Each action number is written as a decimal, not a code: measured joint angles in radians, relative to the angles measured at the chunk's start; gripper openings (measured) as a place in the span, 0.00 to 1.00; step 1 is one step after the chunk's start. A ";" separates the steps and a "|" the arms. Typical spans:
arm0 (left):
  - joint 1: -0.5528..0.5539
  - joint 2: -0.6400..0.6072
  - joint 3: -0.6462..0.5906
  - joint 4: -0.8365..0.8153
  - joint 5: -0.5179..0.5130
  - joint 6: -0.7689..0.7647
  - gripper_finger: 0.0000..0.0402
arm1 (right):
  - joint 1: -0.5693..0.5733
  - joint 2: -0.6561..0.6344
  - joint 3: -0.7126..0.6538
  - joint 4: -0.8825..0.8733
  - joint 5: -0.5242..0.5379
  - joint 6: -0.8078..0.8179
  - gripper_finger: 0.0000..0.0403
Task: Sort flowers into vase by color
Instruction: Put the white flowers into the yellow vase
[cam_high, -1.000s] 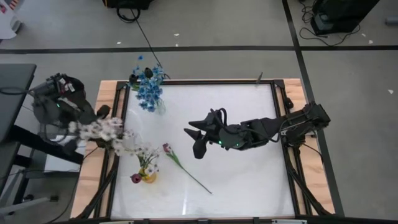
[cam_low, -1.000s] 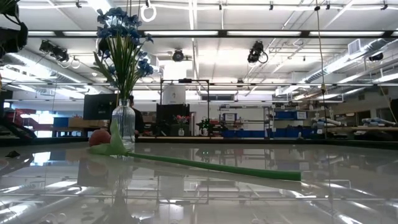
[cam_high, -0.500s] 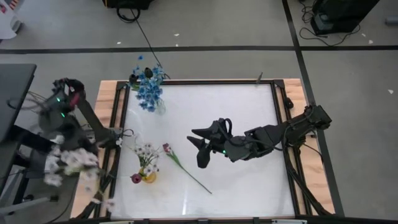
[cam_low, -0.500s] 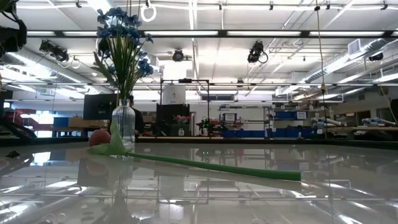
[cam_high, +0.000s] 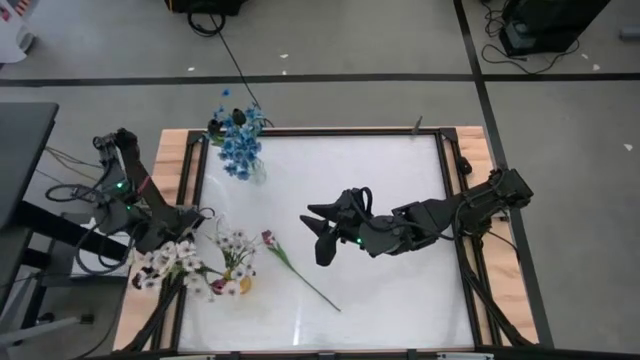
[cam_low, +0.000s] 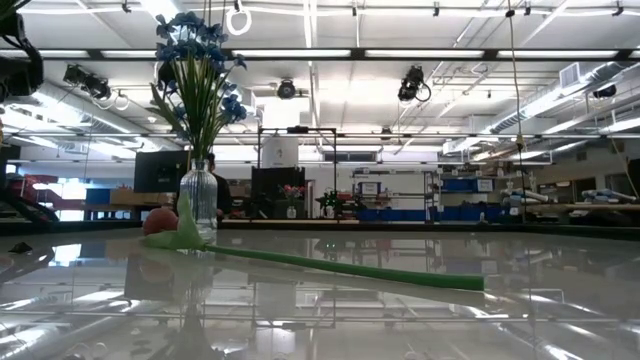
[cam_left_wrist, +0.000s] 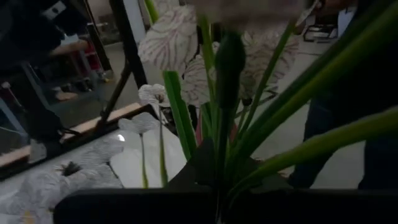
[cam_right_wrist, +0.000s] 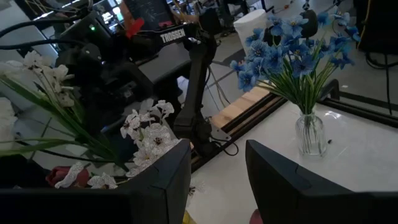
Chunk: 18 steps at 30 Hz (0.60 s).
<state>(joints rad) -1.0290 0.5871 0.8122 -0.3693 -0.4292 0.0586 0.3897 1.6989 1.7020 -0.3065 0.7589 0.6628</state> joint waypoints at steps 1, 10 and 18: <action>0.000 -0.001 -0.001 -0.001 -0.003 0.012 0.02 | 0.000 0.000 0.000 0.000 0.000 0.000 0.40; 0.000 0.002 -0.001 -0.071 -0.024 -0.011 0.02 | 0.011 0.000 0.000 0.006 -0.001 0.001 0.40; 0.000 0.009 -0.001 -0.051 -0.078 -0.073 0.02 | 0.015 0.000 0.000 0.006 -0.001 0.001 0.40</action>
<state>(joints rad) -1.0290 0.5963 0.8108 -0.4207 -0.5074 -0.0147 0.4049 1.6993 1.7020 -0.3004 0.7582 0.6636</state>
